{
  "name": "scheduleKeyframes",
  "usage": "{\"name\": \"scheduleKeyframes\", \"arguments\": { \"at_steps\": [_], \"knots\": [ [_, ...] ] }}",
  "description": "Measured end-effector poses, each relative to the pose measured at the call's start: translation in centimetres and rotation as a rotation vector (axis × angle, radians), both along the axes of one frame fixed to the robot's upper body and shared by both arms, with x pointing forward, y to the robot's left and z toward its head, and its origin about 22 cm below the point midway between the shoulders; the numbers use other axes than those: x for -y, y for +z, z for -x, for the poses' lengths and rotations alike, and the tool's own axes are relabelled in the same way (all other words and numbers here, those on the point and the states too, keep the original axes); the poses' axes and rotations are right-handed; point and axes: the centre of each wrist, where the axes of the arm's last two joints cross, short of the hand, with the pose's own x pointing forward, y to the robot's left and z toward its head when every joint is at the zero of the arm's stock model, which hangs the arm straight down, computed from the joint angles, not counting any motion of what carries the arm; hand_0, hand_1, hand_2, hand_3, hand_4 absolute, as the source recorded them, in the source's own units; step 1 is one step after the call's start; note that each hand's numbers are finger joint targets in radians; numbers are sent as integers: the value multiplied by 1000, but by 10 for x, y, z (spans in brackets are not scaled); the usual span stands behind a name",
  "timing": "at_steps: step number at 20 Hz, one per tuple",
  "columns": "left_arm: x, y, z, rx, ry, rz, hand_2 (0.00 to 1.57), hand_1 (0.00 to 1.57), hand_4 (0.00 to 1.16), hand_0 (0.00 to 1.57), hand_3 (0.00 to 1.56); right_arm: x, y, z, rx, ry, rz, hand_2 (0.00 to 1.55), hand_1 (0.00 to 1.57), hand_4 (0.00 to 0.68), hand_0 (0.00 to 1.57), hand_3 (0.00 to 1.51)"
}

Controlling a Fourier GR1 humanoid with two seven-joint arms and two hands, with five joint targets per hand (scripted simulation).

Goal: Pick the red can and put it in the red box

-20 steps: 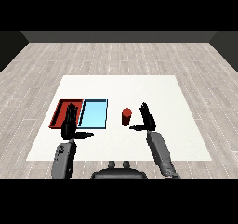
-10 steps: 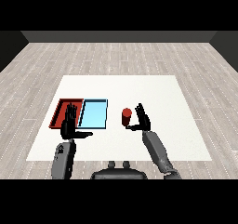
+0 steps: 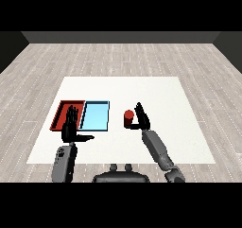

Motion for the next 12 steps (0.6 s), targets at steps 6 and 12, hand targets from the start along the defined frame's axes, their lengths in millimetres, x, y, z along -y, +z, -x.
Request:
{"name": "scheduleKeyframes", "arguments": {
  "at_steps": [6,12],
  "knots": [
    [-1,7,3,8,2,-2,0,0,0,0,0,-11,-7,-4,-27,-11,7,0,0,0,0,0],
    [1,6,7,7,0,-1,0,0,0,0,0,-10,-10,-5,-47,-19,14,0,0,0,0,0]
  ]
}}
